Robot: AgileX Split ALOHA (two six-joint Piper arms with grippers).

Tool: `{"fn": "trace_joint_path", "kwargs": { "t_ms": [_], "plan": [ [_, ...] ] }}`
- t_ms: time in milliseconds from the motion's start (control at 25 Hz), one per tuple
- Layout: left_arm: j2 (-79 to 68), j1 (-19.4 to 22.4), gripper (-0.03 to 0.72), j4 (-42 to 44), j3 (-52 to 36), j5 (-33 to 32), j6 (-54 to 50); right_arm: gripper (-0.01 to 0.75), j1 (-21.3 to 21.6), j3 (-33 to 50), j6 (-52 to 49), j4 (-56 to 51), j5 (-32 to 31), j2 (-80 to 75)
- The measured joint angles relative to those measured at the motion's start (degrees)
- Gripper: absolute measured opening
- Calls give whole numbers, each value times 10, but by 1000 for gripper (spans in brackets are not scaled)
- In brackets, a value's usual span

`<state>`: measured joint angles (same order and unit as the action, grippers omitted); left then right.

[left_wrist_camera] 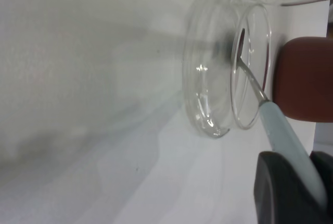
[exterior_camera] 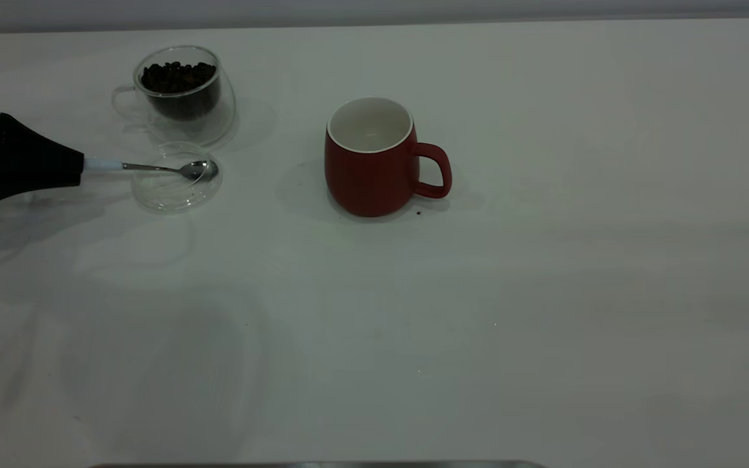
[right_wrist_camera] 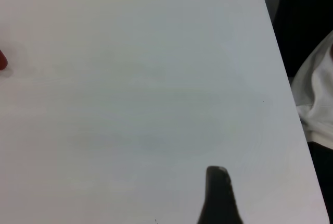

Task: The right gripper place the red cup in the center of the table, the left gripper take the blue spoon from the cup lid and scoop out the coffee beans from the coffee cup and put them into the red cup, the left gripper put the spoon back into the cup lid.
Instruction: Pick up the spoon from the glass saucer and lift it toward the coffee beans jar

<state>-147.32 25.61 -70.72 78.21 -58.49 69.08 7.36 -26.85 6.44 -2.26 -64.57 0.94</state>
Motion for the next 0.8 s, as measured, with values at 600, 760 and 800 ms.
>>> {"fn": "trace_joint_path", "kwargs": {
  "t_ms": [600, 760, 800],
  "plan": [
    [0, 0, 126, 25, 1, -50, -19, 573, 0, 0, 0, 0, 0, 0],
    [0, 3, 126, 34, 1, -55, -22, 573, 0, 0, 0, 0, 0, 0],
    [0, 4, 126, 34, 1, -59, -22, 573, 0, 0, 0, 0, 0, 0]
  ]
}}
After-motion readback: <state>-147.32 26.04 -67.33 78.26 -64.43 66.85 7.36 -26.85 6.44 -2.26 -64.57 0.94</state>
